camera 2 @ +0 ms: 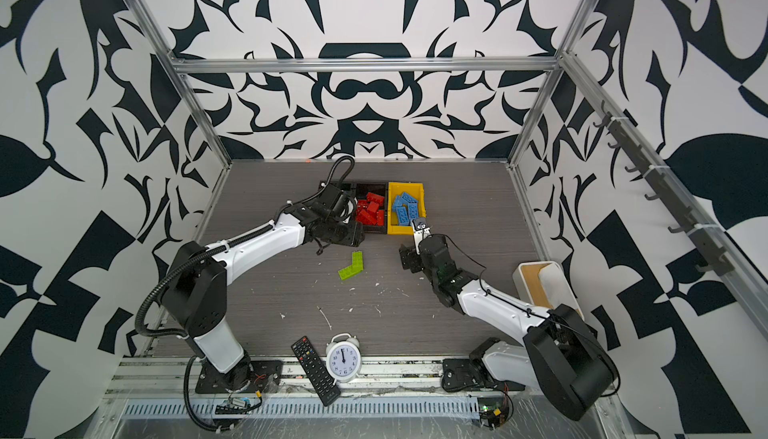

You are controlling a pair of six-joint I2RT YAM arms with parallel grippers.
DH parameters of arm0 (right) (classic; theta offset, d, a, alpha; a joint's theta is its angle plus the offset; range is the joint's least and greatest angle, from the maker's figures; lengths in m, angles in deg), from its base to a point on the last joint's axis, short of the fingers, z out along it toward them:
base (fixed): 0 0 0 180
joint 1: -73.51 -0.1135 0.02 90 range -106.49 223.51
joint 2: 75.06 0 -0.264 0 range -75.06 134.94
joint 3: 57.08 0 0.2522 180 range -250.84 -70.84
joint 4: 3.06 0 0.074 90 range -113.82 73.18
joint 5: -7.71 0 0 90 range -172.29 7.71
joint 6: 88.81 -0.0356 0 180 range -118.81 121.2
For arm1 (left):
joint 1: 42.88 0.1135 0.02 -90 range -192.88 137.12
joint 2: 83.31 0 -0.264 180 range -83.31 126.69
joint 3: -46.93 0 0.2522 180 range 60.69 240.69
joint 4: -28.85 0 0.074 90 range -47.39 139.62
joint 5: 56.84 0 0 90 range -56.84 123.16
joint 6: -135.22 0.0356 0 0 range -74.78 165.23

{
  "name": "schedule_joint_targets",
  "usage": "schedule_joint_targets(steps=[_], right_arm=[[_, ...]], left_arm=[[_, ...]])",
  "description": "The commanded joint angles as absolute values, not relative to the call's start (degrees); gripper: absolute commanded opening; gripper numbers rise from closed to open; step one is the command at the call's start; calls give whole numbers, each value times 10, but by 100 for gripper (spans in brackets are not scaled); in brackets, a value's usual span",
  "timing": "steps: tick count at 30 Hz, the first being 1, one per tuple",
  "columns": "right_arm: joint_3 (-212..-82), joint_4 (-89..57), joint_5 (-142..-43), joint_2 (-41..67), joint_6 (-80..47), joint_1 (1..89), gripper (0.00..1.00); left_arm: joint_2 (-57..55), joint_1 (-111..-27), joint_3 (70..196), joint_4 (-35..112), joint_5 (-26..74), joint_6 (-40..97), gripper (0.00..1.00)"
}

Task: Sort the legos into containers by color
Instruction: 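Move the left gripper back to the last green bricks and grasp one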

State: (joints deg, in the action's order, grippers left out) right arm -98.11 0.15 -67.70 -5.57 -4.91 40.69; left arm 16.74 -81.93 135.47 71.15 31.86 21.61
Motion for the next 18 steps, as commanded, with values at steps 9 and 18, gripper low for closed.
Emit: schedule_joint_targets(steps=[9,18], right_arm=[[-1004,8,-676,-51,-57,407,92],[-1004,8,-675,-48,-57,407,92]], left_arm=[[234,-834,1344,734,320,199,61],[272,-838,1350,736,314,201,60]])
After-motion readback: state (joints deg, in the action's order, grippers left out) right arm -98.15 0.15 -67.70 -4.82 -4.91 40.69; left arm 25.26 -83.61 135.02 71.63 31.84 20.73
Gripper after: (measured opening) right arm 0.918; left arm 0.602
